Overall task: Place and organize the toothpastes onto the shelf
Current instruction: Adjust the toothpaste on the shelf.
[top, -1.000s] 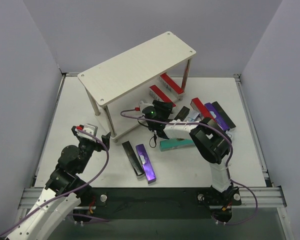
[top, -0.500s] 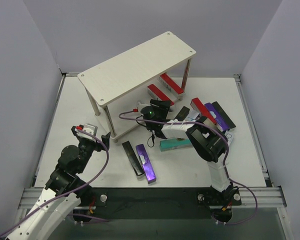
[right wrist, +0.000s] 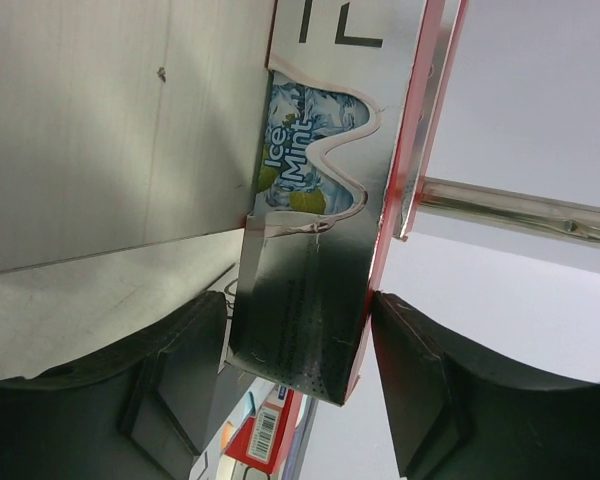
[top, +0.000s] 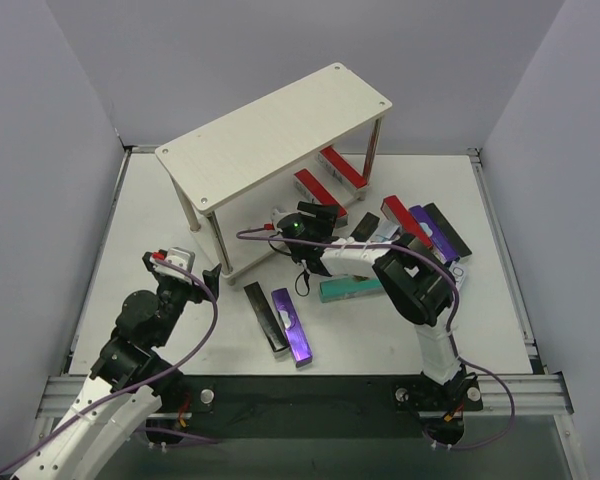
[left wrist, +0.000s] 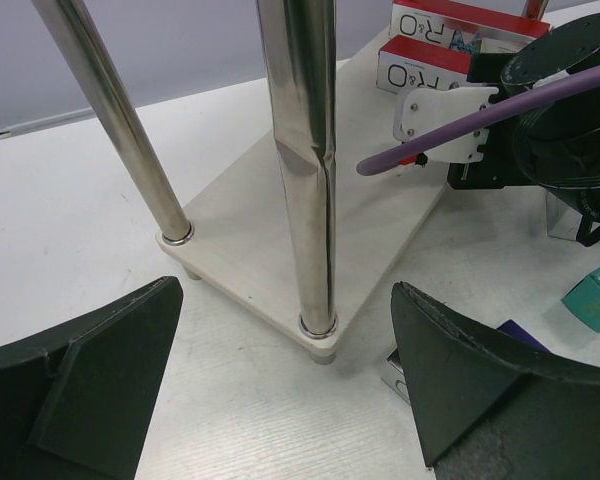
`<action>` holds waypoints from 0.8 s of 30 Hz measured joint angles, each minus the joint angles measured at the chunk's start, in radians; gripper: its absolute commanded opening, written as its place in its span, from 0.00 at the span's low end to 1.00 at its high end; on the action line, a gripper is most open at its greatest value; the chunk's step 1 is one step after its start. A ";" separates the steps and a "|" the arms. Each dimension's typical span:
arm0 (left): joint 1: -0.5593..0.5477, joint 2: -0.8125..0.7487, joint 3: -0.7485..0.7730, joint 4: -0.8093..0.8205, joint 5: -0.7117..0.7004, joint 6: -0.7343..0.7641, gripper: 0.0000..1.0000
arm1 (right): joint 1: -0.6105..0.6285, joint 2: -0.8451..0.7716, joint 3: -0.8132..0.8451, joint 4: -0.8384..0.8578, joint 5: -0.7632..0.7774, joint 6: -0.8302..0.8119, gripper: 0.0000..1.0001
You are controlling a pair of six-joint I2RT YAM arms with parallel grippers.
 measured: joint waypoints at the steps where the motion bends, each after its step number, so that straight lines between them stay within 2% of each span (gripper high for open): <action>1: 0.000 0.000 0.000 0.000 0.000 0.000 0.97 | 0.000 0.000 0.003 -0.010 -0.002 0.003 0.63; 8: 0.000 0.000 0.000 0.000 0.002 0.000 0.97 | 0.001 -0.016 0.023 -0.101 -0.033 0.058 0.70; 12: 0.000 0.000 0.000 0.000 0.003 0.000 0.97 | 0.008 -0.057 0.023 -0.166 -0.057 0.103 0.79; 18: 0.000 0.000 0.000 0.000 0.005 0.000 0.97 | 0.029 -0.151 0.023 -0.253 -0.092 0.194 0.80; 24: 0.000 0.000 0.000 0.000 0.008 0.000 0.97 | 0.025 -0.306 0.003 -0.359 -0.188 0.397 0.80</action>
